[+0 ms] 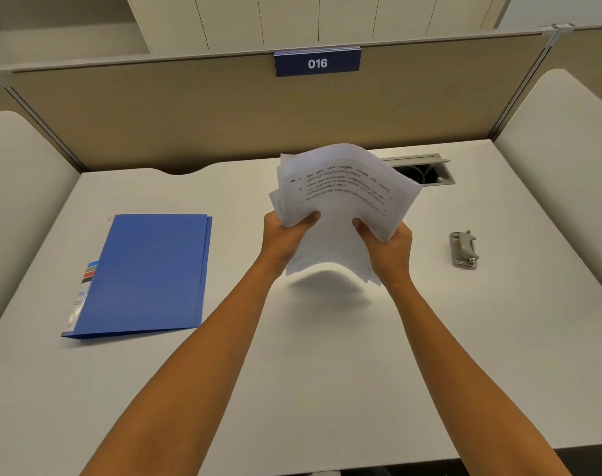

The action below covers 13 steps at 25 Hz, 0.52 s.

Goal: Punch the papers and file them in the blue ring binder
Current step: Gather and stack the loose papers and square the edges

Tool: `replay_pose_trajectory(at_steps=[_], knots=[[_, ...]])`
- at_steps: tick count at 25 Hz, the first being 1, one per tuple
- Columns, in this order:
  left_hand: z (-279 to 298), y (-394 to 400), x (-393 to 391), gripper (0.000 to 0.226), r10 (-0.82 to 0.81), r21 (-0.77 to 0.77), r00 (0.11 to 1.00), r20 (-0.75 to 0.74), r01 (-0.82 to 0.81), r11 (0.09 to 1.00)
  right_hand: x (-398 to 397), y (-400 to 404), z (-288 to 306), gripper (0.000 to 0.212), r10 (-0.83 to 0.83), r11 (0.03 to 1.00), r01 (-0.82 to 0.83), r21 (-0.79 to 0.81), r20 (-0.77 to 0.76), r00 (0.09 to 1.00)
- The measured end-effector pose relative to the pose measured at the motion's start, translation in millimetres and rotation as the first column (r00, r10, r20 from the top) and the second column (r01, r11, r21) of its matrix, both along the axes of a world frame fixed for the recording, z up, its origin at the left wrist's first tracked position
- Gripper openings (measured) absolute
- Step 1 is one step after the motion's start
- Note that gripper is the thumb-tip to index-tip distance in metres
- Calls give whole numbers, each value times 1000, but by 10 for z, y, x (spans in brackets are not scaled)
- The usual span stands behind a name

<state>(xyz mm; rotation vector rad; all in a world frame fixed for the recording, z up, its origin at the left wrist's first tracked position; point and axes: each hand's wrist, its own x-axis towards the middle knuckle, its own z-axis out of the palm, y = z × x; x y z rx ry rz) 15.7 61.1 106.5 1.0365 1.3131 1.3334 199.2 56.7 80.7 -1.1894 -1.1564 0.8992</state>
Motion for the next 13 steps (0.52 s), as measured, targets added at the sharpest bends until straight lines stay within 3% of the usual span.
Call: replay_pose_trajectory(at_steps=[5,13], knots=[[-109,-54,-44,36,-48,-17,997,-53,47,999,78,-14,-98,48,71,996,-72,-60,-6,997],[-187,-78,-18,45,-11,-84,1000,-1,11,996,63,-39,-192,40,86,983,-96,-157,-72,994]])
